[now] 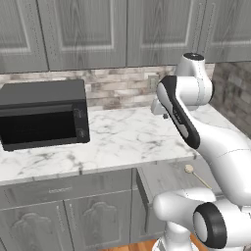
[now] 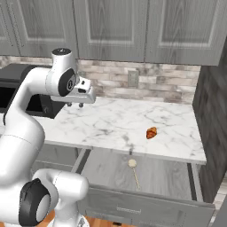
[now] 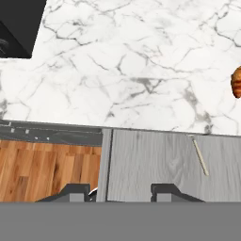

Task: Pick the dish brush from the drawer and place it on the counter.

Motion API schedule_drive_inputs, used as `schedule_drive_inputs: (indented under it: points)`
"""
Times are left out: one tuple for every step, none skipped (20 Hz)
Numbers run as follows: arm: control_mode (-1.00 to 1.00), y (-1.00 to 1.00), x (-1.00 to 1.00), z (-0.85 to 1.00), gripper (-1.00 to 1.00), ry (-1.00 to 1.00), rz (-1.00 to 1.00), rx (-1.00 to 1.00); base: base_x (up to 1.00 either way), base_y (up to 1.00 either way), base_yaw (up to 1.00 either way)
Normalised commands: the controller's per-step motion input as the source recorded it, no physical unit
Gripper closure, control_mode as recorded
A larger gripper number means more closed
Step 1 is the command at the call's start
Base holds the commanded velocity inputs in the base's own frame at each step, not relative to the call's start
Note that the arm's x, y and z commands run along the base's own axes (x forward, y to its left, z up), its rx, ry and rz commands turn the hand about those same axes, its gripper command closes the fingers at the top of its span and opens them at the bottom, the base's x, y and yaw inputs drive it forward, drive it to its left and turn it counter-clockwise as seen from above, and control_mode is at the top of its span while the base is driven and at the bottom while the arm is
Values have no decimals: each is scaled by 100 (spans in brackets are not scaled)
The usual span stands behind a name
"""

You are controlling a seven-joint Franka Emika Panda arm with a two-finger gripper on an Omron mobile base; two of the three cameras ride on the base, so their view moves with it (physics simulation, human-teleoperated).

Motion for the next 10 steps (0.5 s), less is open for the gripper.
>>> schedule_drive_inputs:
  points:
    - [100, 0, 0, 0, -100, 0, 0, 0, 0, 0, 0]
    - [100, 0, 0, 0, -100, 0, 0, 0, 0, 0, 0]
    - [100, 0, 0, 0, -100, 0, 0, 0, 0, 0, 0]
    - [100, 0, 0, 0, -100, 0, 0, 0, 0, 0, 0]
    - [100, 0, 0, 0, -100, 0, 0, 0, 0, 0, 0]
    - [100, 0, 0, 0, -100, 0, 0, 0, 0, 0, 0]
    - [100, 0, 0, 0, -100, 0, 0, 0, 0, 0, 0]
    - [100, 0, 0, 0, -100, 0, 0, 0, 0, 0, 0]
    - [100, 0, 0, 0, -100, 0, 0, 0, 0, 0, 0]
    - [100, 0, 0, 0, -100, 0, 0, 0, 0, 0, 0]
